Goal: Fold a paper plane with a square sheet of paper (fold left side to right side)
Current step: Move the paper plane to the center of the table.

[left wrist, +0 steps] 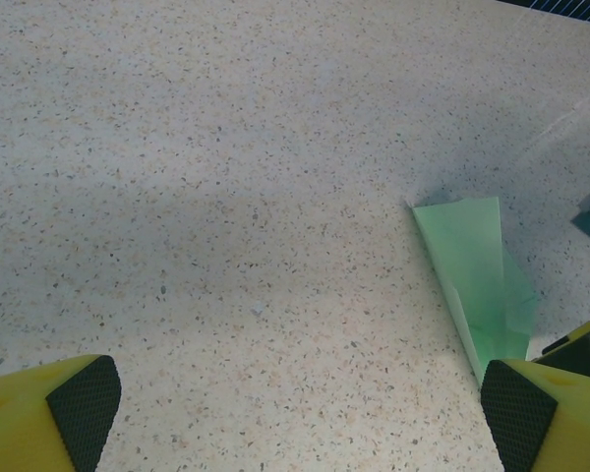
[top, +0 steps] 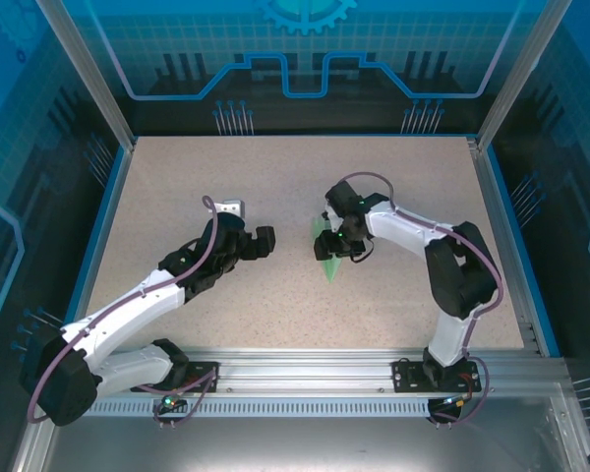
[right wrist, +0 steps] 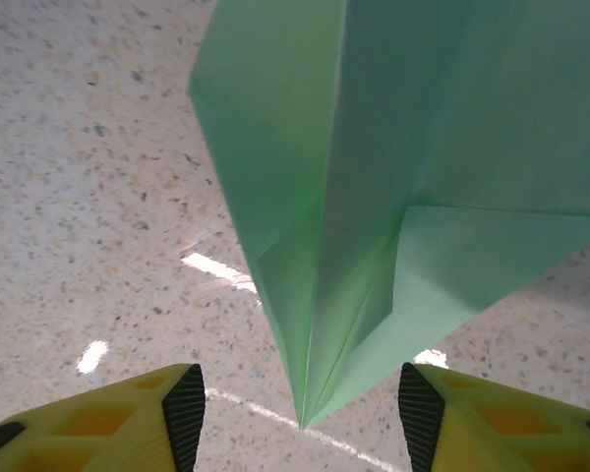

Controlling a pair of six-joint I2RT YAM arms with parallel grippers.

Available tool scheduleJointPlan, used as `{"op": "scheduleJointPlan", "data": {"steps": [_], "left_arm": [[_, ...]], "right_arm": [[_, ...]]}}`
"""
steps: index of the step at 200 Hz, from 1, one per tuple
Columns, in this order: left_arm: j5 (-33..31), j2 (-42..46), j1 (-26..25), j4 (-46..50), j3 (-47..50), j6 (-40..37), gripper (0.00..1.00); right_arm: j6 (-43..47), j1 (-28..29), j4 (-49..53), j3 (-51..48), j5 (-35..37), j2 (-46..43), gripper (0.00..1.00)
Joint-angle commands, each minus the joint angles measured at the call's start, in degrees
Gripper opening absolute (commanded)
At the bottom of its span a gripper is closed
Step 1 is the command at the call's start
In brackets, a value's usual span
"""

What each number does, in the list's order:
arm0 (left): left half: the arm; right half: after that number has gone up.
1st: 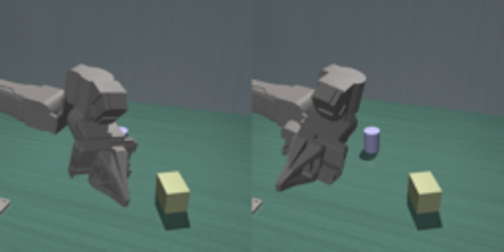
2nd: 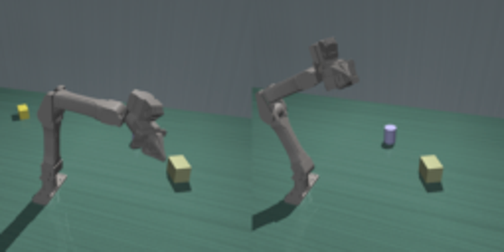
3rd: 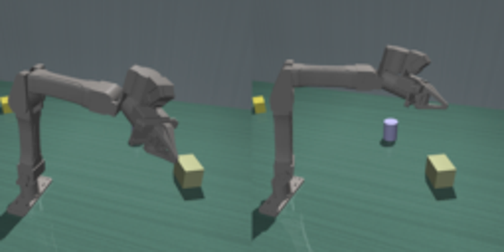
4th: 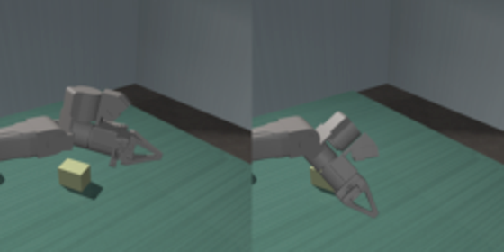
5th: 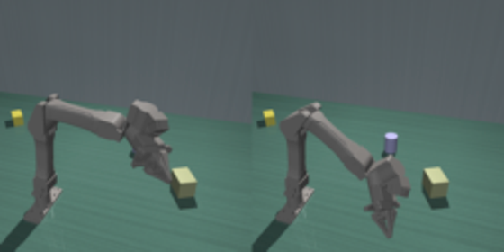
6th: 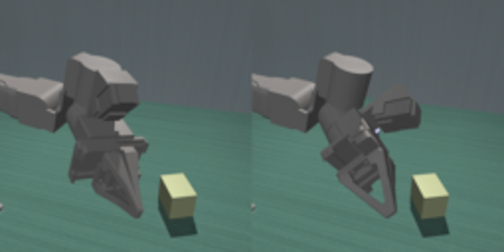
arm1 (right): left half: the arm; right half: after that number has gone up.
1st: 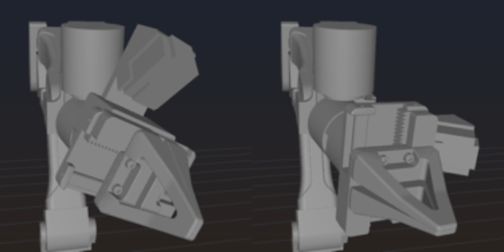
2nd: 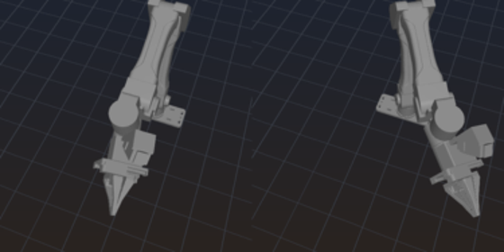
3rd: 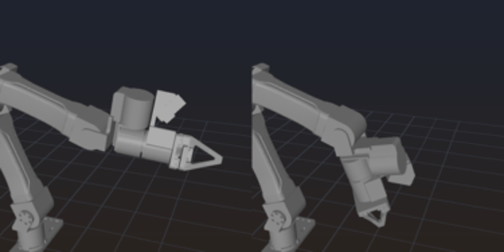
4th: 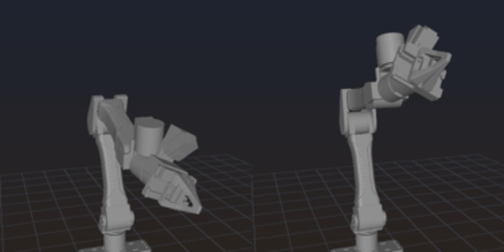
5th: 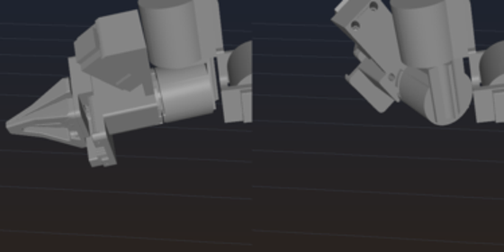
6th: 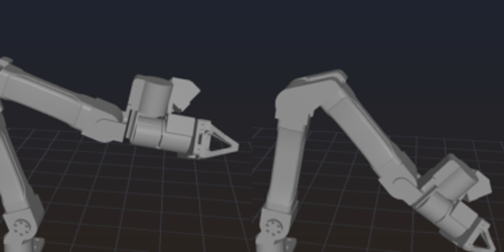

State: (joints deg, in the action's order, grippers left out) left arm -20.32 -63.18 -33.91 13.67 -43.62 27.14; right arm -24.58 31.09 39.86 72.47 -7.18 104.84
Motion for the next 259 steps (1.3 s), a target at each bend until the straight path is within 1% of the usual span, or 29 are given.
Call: {"op": "scheduleJointPlan", "data": {"steps": [1, 18, 37, 55, 75, 86, 98, 117, 158, 188, 208, 259], "left_arm": [[0.0, -0.6, 0.2, -1.0, 0.8, 0.8, 0.99], [0.1, -1.0, 0.2, -1.0, 0.8, 0.6, 0.99], [0.3, -1.4, 0.2, -1.0, 0.7, 0.6, 0.98], [0.3, -1.6, 0.2, -1.0, 0.6, 0.6, 0.99], [0.4, -1.8, 0.2, -1.0, 0.7, 0.5, 0.99], [0.4, -1.9, 0.2, -0.9, 0.6, 0.4, 0.99], [0.4, -1.9, 0.2, -0.9, 0.7, 0.4, 0.98], [0.8, -2.0, 0.2, -1.1, 0.7, 0.0, 0.98], [2.8, -2.1, 0.2, -1.6, 0.7, -0.8, 0.99], [3.2, -2.1, 0.2, -1.6, 0.7, -1.2, 0.99], [3.6, -2.0, 0.1, -1.5, 0.6, -1.5, 0.98], [3.9, -2.3, 0.2, -0.7, 0.4, -2.0, 0.98]], "right_arm": [[-0.8, 1.0, 1.6, 2.3, 1.1, 2.2, 0.58], [-0.7, 1.2, 1.5, 3.0, 1.0, 3.4, 0.57], [-0.6, 1.4, 1.7, 3.7, 1.8, 4.8, 0.52], [-0.5, 1.5, 1.9, 4.8, 2.8, 6.2, 0.42], [-0.4, 1.6, 2.4, 5.7, 4.4, 7.2, 0.34], [-0.1, 1.6, 2.9, 6.3, 5.2, 7.7, 0.27], [-0.1, 1.8, 3.3, 6.9, 5.6, 7.8, 0.18], [-0.1, 2.1, 4.7, 8.9, 6.9, 7.7, 0.00], [-2.9, 1.9, 12.7, 19.1, 13.8, 10.5, 0.00], [-4.8, 1.5, 16.1, 27.2, 17.5, 16.2, 0.00], [-5.8, 1.1, 18.0, 32.3, 17.7, 20.4, 0.00], [-6.2, 0.8, 21.4, 39.0, 17.4, 26.8, 0.00]]}}
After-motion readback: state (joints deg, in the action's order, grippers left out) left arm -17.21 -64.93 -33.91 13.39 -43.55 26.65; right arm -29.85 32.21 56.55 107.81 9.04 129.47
